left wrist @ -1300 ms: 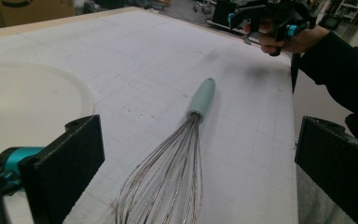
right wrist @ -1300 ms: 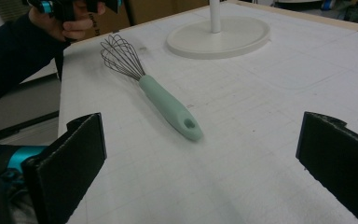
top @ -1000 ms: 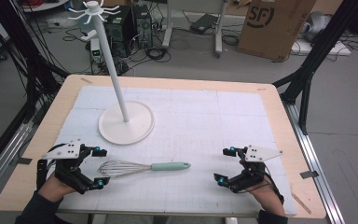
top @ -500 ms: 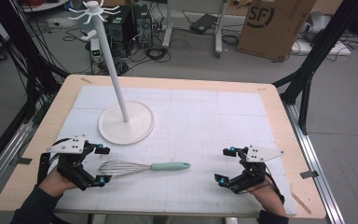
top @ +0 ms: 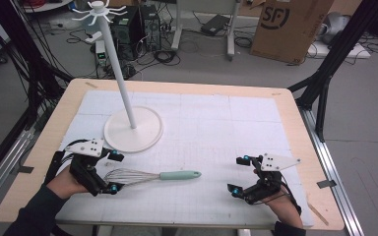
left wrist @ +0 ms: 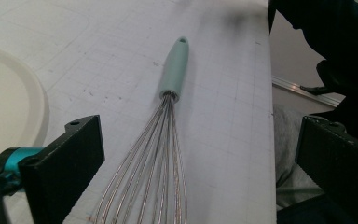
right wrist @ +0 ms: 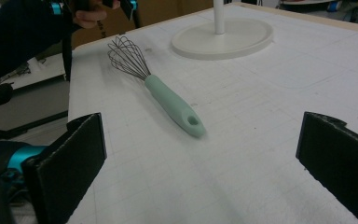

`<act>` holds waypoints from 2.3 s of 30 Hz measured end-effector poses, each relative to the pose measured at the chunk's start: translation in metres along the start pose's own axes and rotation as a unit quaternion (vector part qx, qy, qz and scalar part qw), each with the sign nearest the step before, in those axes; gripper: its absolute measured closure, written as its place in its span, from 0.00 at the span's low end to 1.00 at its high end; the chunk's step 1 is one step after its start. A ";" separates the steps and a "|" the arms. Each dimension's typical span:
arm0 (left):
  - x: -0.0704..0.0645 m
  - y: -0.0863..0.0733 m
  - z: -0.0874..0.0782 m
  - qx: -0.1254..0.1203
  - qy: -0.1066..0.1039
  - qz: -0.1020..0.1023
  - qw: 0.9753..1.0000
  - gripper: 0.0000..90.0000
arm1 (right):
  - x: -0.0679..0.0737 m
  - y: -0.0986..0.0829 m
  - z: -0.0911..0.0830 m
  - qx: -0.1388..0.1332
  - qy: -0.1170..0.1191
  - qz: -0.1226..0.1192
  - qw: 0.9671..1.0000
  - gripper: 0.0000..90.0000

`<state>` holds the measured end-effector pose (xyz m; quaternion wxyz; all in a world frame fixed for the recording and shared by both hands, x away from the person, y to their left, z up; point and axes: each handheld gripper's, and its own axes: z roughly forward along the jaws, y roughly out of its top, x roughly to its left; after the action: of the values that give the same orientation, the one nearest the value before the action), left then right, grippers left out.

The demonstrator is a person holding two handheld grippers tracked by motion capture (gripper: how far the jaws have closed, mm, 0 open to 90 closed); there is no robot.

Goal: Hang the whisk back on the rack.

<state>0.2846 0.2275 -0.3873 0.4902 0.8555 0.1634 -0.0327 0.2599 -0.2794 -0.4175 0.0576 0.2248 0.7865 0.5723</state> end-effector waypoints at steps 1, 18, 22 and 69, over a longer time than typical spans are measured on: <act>0.000 0.000 0.000 0.002 0.001 -0.002 1.000 0.02 | 0.000 0.000 0.000 -0.002 -0.001 0.000 1.000 0.00; 0.005 0.020 0.031 0.027 0.002 0.008 1.000 0.02 | -0.001 -0.001 -0.003 0.000 -0.003 0.001 1.000 0.00; 0.003 0.026 0.042 0.051 0.001 0.018 0.999 0.03 | -0.002 -0.001 -0.004 -0.001 -0.004 0.002 1.000 0.00; 0.004 0.055 0.135 0.173 0.018 0.014 0.985 0.11 | -0.004 -0.004 -0.010 -0.008 -0.004 0.009 1.000 0.00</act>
<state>0.3195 0.0881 -0.4127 0.3326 0.9299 0.1525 -0.0382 0.2585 -0.2908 -0.4179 0.0575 0.2339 0.7793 0.5785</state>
